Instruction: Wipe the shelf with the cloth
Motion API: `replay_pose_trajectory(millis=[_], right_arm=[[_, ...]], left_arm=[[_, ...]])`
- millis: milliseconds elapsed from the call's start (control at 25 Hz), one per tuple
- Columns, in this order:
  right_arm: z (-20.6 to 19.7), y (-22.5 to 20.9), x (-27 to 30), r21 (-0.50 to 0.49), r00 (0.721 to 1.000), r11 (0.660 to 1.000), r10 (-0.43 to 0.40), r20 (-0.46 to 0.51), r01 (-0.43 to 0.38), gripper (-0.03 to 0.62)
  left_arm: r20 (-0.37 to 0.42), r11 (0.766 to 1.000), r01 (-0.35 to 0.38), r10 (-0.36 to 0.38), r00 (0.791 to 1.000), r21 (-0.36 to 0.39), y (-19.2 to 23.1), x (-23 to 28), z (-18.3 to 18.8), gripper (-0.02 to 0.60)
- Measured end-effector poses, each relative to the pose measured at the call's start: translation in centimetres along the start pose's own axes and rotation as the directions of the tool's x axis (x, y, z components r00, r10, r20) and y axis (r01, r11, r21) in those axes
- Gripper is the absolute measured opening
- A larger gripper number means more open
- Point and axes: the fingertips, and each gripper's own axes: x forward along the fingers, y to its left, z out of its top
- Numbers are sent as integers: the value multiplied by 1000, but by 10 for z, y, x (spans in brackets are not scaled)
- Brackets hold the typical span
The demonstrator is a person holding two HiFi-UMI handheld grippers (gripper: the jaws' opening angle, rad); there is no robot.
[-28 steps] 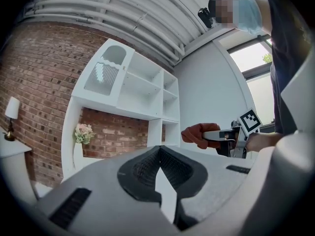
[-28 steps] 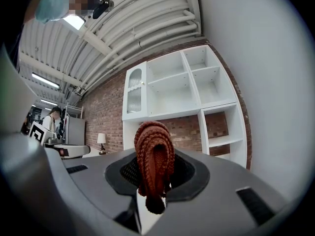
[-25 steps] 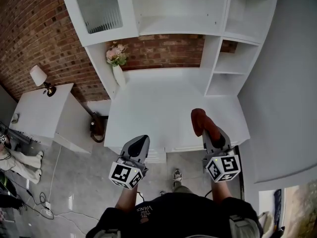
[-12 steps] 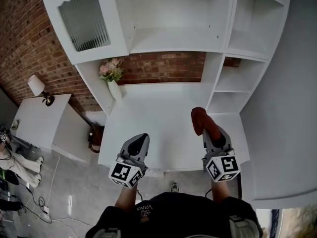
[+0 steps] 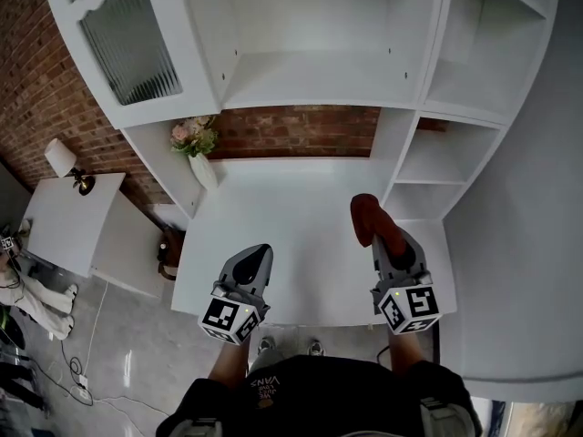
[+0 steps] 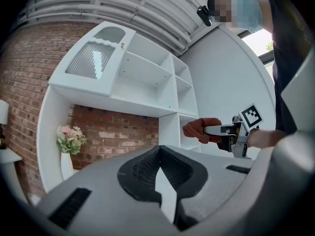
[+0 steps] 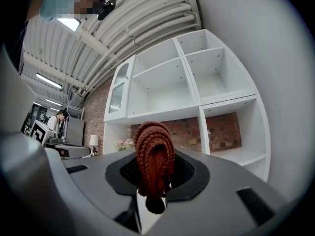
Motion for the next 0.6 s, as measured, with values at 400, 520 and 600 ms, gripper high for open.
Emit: replay_pose_trajectory(millis=[400, 520, 600], right_arm=[[25, 20, 40, -59, 997, 997, -54, 48, 57, 92], [45, 34, 58, -83, 994, 995, -52, 91, 60, 92], [57, 43, 71, -109, 992, 992, -48, 113, 60, 92]], left_arm=[[22, 995, 103, -102, 995, -14, 41, 28, 6, 6], [31, 989, 146, -145, 989, -11, 55, 33, 12, 6], [32, 986, 166, -166, 986, -6, 65, 35, 14, 6]])
